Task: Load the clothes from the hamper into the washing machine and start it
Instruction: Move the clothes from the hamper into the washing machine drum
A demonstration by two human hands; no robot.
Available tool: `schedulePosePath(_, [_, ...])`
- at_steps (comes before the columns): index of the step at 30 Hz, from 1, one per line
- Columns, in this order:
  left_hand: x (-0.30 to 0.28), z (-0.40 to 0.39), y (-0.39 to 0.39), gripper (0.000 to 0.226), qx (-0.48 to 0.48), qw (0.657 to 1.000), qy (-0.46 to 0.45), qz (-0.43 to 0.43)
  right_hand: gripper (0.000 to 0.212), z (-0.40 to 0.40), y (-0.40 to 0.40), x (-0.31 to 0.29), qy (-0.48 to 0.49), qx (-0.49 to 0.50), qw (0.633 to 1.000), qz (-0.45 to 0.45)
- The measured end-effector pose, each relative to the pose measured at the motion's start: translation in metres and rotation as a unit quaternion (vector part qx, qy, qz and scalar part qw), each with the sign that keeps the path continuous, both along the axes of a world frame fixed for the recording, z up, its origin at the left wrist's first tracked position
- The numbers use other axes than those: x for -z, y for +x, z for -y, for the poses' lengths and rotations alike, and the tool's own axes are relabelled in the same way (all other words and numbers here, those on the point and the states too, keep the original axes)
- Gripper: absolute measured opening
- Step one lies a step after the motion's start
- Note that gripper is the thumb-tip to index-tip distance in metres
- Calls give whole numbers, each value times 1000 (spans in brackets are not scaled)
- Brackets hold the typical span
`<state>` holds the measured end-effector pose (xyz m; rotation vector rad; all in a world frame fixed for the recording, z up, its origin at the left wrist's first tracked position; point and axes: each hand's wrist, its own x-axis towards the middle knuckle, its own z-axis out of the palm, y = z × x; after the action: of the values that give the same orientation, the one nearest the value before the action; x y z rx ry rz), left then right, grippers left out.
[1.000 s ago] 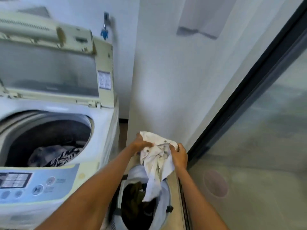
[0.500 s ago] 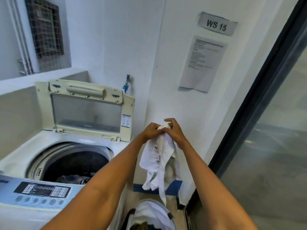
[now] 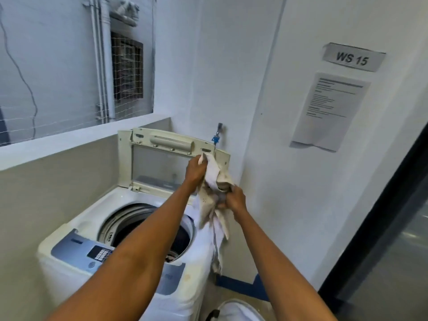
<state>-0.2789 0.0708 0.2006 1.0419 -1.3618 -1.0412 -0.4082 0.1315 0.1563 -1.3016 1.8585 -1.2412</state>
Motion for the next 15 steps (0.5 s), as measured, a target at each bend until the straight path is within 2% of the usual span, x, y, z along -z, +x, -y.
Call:
schedulePosePath(4, [13,12,63,16,-19,1000,1,21,28,34,70,-58,-133,0,971,198])
schedulePosePath(7, [20,29,99,15,-34,999,22,10,29,60,105,-76,-165,-6,951,263])
schedulePosePath(9, [26,44,119,19,-41,997,36,51,36,70,124,-67,-163,1,949,271])
schedulePosePath(11, [37,60,135,31,-45,989,56,129,36,76,136,-43,-149,8,964,222])
schedulePosePath(13, [56,72,150,35,-42,970,85,222,29,82,140,-9,-107,-6,990,95])
schedulePosePath(15, [87,88,166,32,-58,945,128,297,25,94,142,34,-41,-46,998,-22])
